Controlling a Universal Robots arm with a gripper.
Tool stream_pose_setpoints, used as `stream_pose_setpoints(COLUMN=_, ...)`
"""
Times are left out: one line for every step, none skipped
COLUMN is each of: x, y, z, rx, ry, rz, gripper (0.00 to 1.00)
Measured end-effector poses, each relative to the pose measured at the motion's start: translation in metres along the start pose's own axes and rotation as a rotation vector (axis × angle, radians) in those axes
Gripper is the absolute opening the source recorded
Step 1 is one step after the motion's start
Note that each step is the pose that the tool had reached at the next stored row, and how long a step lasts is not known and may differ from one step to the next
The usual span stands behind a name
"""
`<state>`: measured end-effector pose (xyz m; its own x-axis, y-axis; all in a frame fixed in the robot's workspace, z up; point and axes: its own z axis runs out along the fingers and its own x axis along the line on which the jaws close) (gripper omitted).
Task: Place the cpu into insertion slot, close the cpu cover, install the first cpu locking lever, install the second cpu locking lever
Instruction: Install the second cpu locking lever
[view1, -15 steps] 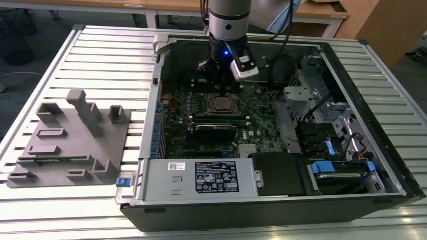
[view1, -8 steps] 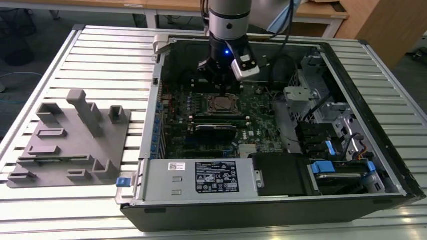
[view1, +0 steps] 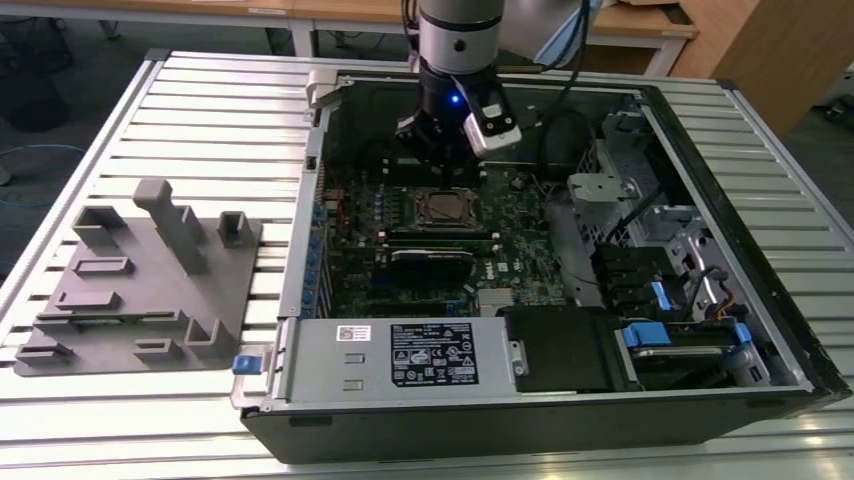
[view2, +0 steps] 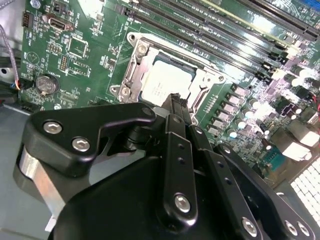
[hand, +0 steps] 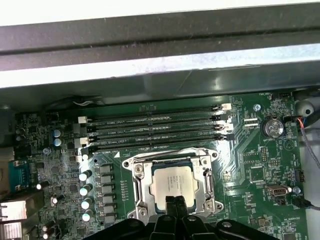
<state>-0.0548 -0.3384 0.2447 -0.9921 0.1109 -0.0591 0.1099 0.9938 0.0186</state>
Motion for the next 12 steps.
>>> stream_pose_setpoints(x=-0.0001, y=-0.0012, z=0.0, rx=-0.0001, ry=0.0, rz=0.0, gripper=0.1)
stream_pose_setpoints(x=-0.0002, y=-0.0027, z=0.0, rx=0.0, ry=0.0, rz=0.0, gripper=0.1)
stream_pose_setpoints(x=-0.0005, y=-0.0046, z=0.0, rx=0.0, ry=0.0, rz=0.0, gripper=0.1)
stream_pose_setpoints(x=-0.0007, y=-0.0068, z=-0.0001, rx=0.0, ry=0.0, rz=0.0, gripper=0.1)
stream_pose_setpoints(x=-0.001, y=-0.0093, z=-0.0001, rx=-0.0001, ry=-0.0001, rz=0.0, gripper=0.1)
stream_pose_setpoints(x=-0.0013, y=-0.012, z=-0.0001, rx=0.0001, ry=0.0, rz=0.0, gripper=0.1)
stream_pose_setpoints(x=-0.0016, y=-0.0148, z=-0.0001, rx=0.0, ry=0.0, rz=0.0, gripper=0.1)
stream_pose_setpoints(x=-0.0019, y=-0.0178, z=-0.0002, rx=0.0, ry=0.0, rz=0.0, gripper=0.1)
stream_pose_setpoints(x=-0.0022, y=-0.0207, z=-0.0002, rx=0.0, ry=0.0, rz=0.0, gripper=0.1)
stream_pose_setpoints(x=-0.0026, y=-0.0235, z=-0.0003, rx=0.0001, ry=0.0, rz=0.0, gripper=0.1)
stream_pose_setpoints(x=-0.0029, y=-0.0263, z=-0.0003, rx=0.0, ry=0.0, rz=0.0, gripper=0.1)
stream_pose_setpoints(x=-0.0032, y=-0.0289, z=-0.0003, rx=-0.0001, ry=-0.0001, rz=0.0, gripper=0.1)
